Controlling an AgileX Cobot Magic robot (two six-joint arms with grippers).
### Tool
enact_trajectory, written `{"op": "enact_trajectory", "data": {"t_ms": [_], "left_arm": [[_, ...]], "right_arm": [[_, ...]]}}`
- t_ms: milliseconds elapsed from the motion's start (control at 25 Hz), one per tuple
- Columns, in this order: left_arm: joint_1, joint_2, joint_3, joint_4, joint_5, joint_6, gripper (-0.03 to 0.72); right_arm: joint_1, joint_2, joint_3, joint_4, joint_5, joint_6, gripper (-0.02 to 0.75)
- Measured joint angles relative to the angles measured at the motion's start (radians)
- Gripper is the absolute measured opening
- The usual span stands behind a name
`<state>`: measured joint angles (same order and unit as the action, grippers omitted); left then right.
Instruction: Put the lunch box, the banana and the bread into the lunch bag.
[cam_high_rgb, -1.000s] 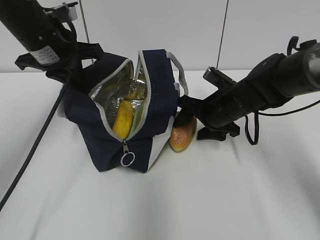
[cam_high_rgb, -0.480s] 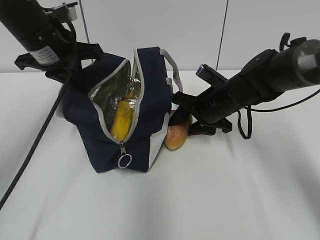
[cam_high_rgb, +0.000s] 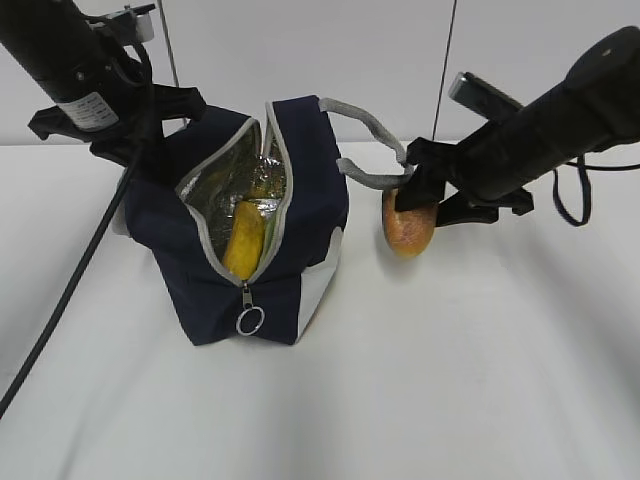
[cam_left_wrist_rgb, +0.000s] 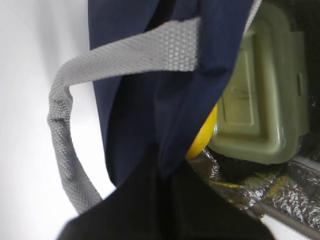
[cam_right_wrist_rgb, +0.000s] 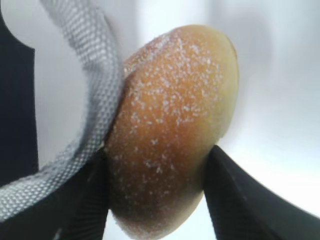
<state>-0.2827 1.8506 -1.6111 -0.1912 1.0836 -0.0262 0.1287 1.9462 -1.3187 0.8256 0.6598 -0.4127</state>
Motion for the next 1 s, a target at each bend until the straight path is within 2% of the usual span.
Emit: {"op": "enact_trajectory", "data": {"t_ms": [280, 520, 720, 840, 920, 1000], "left_arm": [[0.000, 0.000, 0.000, 0.000, 0.000, 0.000, 0.000], [0.000, 0.000, 0.000, 0.000, 0.000, 0.000, 0.000], [0.000, 0.000, 0.000, 0.000, 0.000, 0.000, 0.000], [0.000, 0.000, 0.000, 0.000, 0.000, 0.000, 0.000], [0.000, 0.000, 0.000, 0.000, 0.000, 0.000, 0.000], [0.000, 0.000, 0.000, 0.000, 0.000, 0.000, 0.000]], "right_arm": [[-0.077, -0.100, 0.000, -0.145, 0.125, 0.036, 0.422], [-0.099, -0.176, 0.000, -0.270, 0.161, 0.105, 0.421], [-0.099, -0.245, 0.000, -0.292, 0.170, 0.120, 0.421], [-0.099, -0.286, 0.000, -0.236, 0.172, 0.120, 0.421], [-0.099, -0.300, 0.000, -0.142, 0.181, 0.075, 0.421], [-0.099, -0.306, 0.000, 0.023, 0.211, -0.018, 0.421]]}}
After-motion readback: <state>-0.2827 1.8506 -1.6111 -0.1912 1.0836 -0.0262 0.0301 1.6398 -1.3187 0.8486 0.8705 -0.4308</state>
